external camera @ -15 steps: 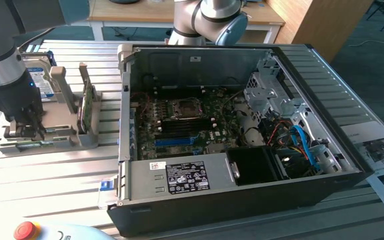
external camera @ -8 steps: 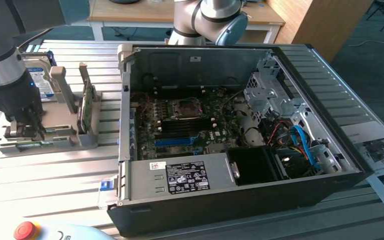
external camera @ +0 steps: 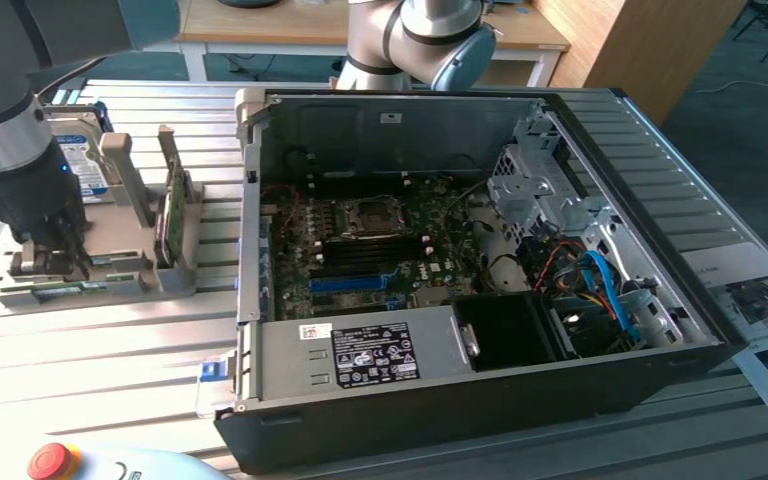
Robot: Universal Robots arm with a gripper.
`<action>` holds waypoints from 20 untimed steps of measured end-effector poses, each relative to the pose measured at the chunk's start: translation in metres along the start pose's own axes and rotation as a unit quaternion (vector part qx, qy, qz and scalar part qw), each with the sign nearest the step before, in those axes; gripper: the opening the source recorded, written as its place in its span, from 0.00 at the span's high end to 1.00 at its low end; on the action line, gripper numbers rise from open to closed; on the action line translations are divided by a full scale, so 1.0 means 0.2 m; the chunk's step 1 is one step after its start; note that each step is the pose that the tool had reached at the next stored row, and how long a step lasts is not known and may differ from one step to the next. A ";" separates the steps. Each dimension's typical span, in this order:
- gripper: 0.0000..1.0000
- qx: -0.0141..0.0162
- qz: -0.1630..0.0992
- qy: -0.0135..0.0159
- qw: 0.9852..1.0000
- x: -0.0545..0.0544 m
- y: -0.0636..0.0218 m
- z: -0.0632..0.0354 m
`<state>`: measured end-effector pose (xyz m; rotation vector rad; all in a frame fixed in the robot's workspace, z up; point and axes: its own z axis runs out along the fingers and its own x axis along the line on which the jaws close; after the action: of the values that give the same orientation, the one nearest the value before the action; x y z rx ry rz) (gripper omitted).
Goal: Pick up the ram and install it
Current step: 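Pick up the ram and move it above insertion slot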
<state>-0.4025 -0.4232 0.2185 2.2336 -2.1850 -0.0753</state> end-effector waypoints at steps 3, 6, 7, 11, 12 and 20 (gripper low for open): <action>0.76 0.000 0.000 0.000 1.000 0.00 0.000 0.009; 0.76 0.000 0.000 0.000 1.000 0.00 -0.001 0.019; 0.76 0.000 0.000 0.000 1.000 0.00 -0.001 0.022; 0.76 0.000 0.000 0.000 1.000 0.00 -0.001 0.032; 0.76 0.000 0.000 0.000 1.000 0.00 -0.001 0.033; 0.76 0.000 0.000 0.000 1.000 0.00 -0.002 0.036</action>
<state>-0.4024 -0.4227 0.2113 2.2340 -2.1856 -0.0752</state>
